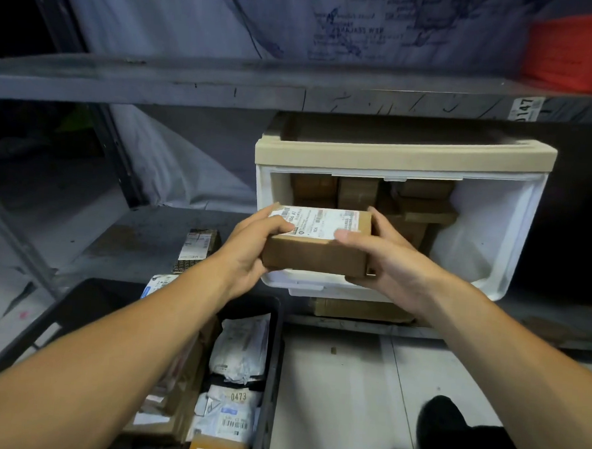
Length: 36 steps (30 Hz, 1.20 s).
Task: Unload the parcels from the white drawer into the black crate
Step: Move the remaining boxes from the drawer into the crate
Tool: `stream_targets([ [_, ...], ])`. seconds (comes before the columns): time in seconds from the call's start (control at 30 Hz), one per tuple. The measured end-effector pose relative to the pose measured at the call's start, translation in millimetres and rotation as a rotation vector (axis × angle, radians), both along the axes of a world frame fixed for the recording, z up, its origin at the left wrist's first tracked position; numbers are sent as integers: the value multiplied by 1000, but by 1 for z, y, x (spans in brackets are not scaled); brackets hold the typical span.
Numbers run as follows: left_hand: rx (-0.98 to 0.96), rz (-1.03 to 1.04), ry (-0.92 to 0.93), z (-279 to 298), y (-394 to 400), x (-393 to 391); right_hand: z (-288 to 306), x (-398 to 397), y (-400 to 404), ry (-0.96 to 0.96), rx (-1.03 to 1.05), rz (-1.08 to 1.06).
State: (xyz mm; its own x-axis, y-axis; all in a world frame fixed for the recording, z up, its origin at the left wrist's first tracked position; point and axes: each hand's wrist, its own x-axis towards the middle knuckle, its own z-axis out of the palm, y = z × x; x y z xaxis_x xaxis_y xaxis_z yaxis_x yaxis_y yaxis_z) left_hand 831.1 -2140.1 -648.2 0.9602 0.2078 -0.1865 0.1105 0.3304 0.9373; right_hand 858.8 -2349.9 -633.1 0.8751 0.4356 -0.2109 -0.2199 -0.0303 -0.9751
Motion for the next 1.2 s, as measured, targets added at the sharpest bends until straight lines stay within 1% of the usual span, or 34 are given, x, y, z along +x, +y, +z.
stream_targets([
  [0.1, 1, 50, 47, 2, 0, -1, -4, 2, -1, -183, -110, 57],
  [0.2, 24, 46, 86, 7, 0, -6, -5, 4, -2, -224, -89, 10],
  [0.3, 51, -77, 129, 9, 5, -11, -4, 4, -2, -260, -88, -37],
  [0.4, 78, -173, 126, 7, 10, -14, -5, 6, -4, -202, -81, -70],
  [0.5, 96, -206, 24, 6, 9, -15, -8, 8, -5, -45, -68, -35],
  [0.57, 166, -236, -48, 5, 9, -15, -8, 9, -6, 57, -59, -36],
  [0.63, 238, -231, -104, 3, 10, -15, -9, 9, -7, 125, -56, -40],
  [0.7, 262, -198, -148, 3, 10, -15, -10, 10, -6, 153, -41, -58],
  [0.83, 252, -123, -163, 3, 6, -15, -10, 9, -3, 99, -21, -89],
  [0.9, 249, -76, -127, 4, 5, -14, -8, 6, 0, 24, -33, -89],
  [1.0, 250, -17, -61, 5, 3, -12, -5, 5, 3, -98, 6, -126],
  [1.13, 195, 55, 6, 6, 0, -14, -4, 4, 4, -73, 64, -136],
  [1.2, 228, 9, 0, 7, 1, -15, -4, 4, 5, -52, 58, -152],
])
